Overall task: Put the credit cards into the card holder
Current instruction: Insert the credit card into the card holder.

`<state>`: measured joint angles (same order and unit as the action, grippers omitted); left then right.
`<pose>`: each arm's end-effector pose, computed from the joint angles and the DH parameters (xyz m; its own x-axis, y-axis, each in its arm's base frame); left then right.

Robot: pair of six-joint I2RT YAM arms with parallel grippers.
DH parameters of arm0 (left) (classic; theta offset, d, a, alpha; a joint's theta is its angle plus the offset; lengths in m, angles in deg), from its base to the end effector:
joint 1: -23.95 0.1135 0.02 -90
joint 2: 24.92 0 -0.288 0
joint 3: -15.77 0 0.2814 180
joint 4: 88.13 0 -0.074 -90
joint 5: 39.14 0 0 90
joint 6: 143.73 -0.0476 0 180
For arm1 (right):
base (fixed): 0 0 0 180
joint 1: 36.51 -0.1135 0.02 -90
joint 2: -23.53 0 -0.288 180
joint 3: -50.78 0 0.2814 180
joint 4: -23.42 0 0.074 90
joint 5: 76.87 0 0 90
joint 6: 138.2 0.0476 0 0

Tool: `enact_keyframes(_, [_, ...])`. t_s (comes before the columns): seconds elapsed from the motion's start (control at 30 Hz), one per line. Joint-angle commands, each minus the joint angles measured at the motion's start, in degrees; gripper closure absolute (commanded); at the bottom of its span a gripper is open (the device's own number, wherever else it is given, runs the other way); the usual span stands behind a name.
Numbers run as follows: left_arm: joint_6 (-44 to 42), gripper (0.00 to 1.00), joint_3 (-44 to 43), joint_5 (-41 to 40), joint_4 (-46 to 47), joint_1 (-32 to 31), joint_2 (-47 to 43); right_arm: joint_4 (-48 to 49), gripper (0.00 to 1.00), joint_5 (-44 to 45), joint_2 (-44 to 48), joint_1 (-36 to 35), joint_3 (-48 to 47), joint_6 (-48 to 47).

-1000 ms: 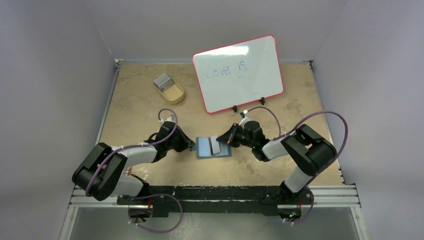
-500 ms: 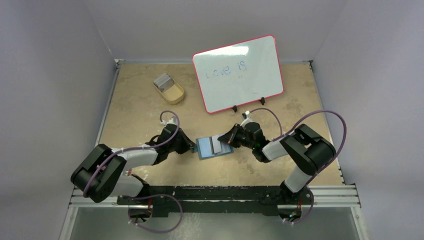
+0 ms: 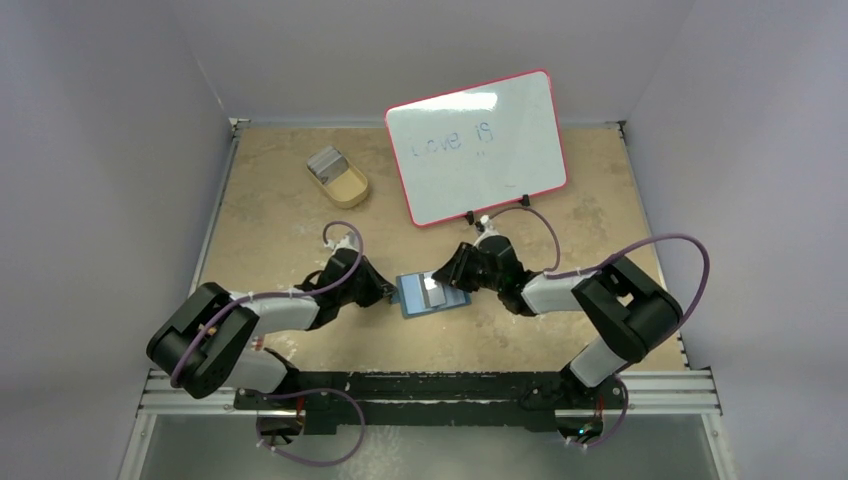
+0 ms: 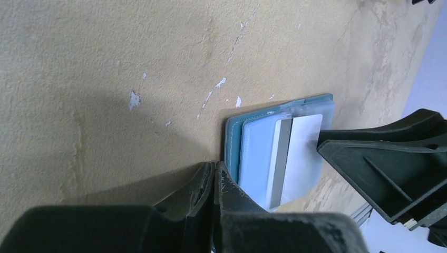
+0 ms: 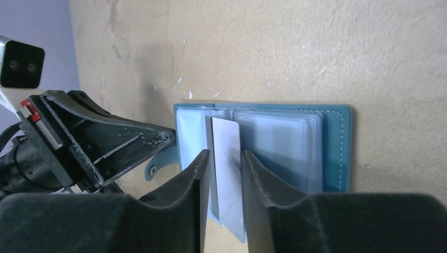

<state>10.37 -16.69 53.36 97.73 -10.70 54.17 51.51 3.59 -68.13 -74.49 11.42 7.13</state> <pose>0.2051 -0.1443 0.1124 -0.7701 -0.5602 -0.3052 -0.2233 0.6848 -0.6937 0.2401 0.1974 0.1291 -0.7810 0.4192 -0.4629 -0.1472 0.5968 0.7888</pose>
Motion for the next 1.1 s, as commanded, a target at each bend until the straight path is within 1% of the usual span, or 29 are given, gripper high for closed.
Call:
enact_keyframes(0.0, [-1.10, 1.00, -1.40, -2.42, -3.18, -0.33, -1.19, -12.68, 0.66, 2.78, 2.19, -0.42, -4.86, -7.09])
enact_keyframes(0.17, [-1.30, 1.00, -1.56, -2.24, -3.14, -0.30, -1.04, -19.46, 0.54, 4.68, 3.24, -2.05, -8.34, -9.94])
enact_keyframes(0.27, [-1.45, 1.00, -2.11, -1.88, -3.19, -0.33, -0.72, -21.05, 0.50, 5.28, 3.03, -3.59, -9.76, -10.12])
enact_keyframes(0.47, [-1.88, 1.00, -3.61, -1.62, -4.16, -0.28, -0.75, -20.84, 0.50, 3.30, 0.66, -5.03, -10.92, -9.00])
enact_keyframes(0.77, [-2.07, 1.00, -3.42, -1.59, -3.61, -0.33, -0.30, -15.47, 0.50, -2.31, -2.75, -5.40, -11.93, -8.93])
enact_keyframes(0.9, [-2.05, 1.00, -3.65, -1.60, -3.74, -0.33, -0.32, -14.75, 0.51, -3.35, -3.11, -5.57, -12.24, -9.09])
enact_keyframes(1.07, [-2.80, 1.00, -4.07, -2.22, -4.94, -0.30, -0.76, -13.24, 0.66, -3.91, -1.69, -5.88, -11.82, -9.56])
